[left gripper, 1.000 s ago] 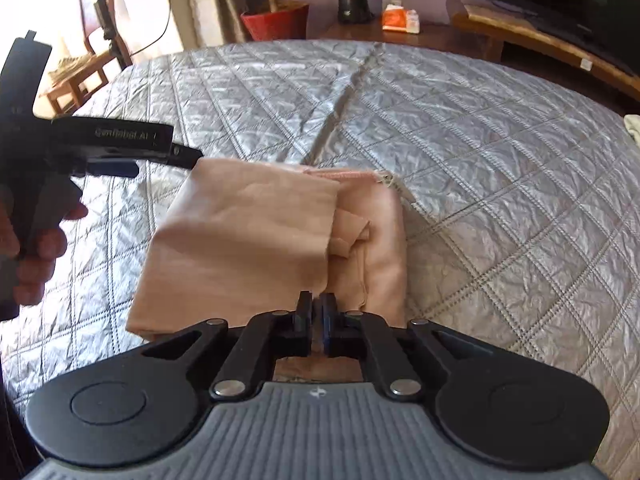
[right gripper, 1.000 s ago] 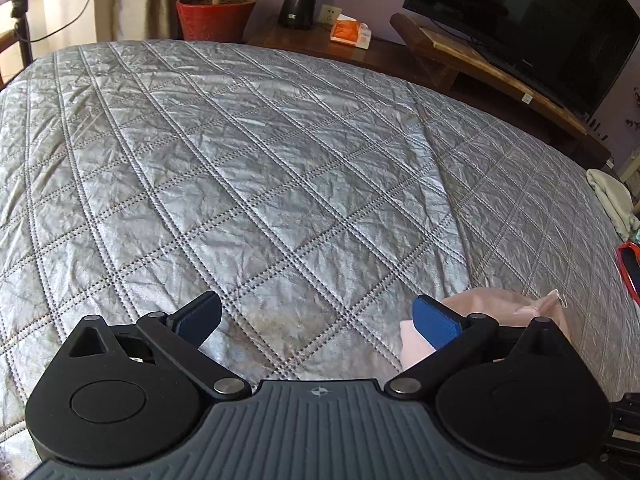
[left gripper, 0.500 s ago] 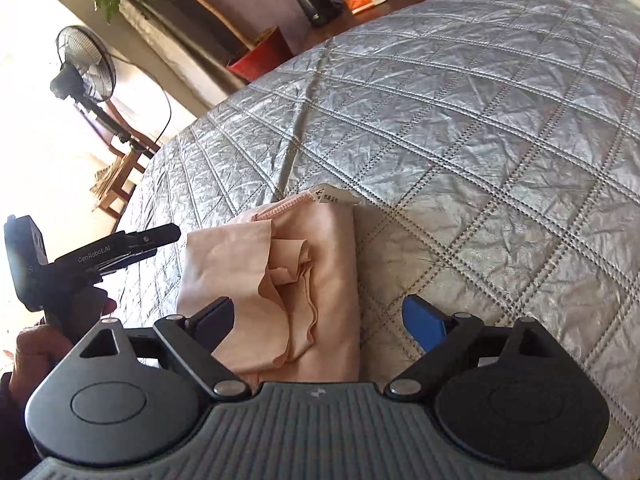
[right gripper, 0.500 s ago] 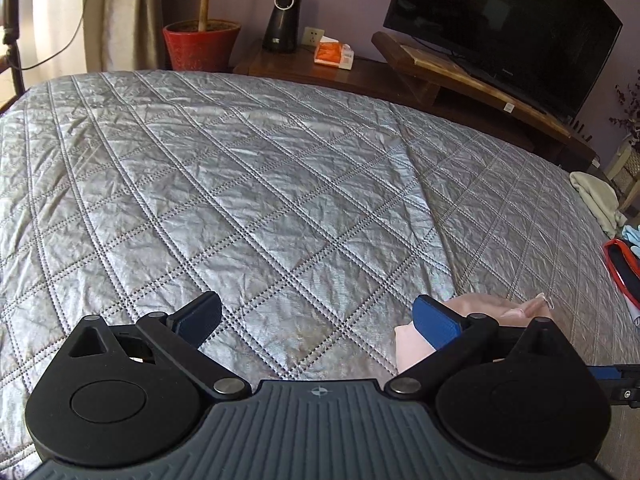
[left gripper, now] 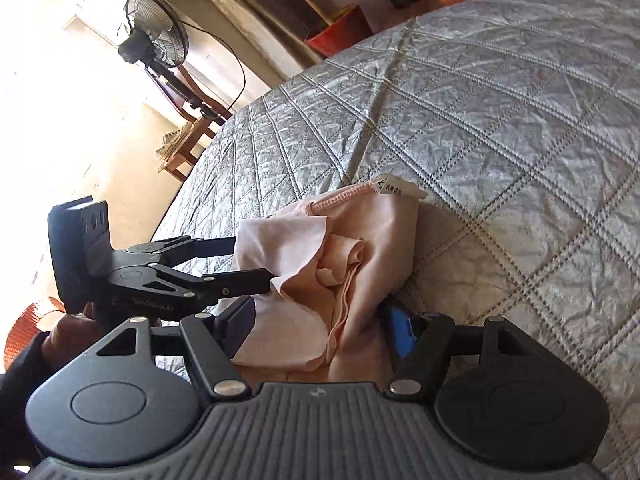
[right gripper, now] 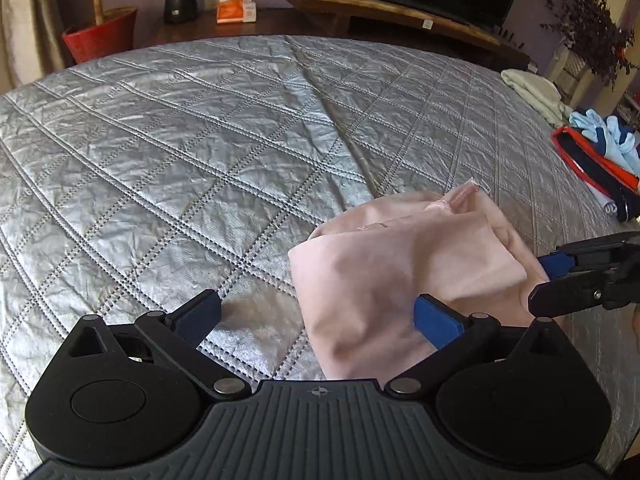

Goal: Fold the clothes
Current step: 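Carry the pink garment with the left tool onto the clothes pile and release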

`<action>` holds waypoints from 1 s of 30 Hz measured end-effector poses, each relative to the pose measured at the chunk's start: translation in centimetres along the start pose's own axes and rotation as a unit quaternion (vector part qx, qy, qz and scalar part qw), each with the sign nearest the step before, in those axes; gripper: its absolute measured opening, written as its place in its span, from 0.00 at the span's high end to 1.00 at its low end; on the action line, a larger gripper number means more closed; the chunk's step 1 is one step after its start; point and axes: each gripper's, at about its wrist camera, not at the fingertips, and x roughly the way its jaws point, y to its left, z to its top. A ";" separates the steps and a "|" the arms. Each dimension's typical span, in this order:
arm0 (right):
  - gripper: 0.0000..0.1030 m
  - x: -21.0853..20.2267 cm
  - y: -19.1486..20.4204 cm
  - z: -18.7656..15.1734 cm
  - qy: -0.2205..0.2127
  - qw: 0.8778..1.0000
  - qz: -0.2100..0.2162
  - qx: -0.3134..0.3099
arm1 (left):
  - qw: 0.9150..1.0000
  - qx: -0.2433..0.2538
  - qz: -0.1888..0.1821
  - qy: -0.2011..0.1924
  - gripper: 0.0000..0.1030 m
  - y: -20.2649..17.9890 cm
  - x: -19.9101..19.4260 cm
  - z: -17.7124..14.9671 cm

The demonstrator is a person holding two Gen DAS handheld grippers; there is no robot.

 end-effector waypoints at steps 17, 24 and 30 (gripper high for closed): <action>0.00 0.0 -0.2 -0.1 -0.009 1.000 0.004 -0.002 | 0.994 -0.097 -0.023 0.050 0.80 2.4 3.1 0.8; 0.00 -0.6 0.2 -0.2 -0.021 0.999 0.002 -0.028 | 0.993 -0.081 -0.071 0.044 0.86 4.7 3.8 0.0; 0.01 -1.3 0.6 -0.3 -0.034 0.998 0.003 -0.052 | 0.998 0.066 -0.021 -0.014 0.89 3.1 1.4 -1.9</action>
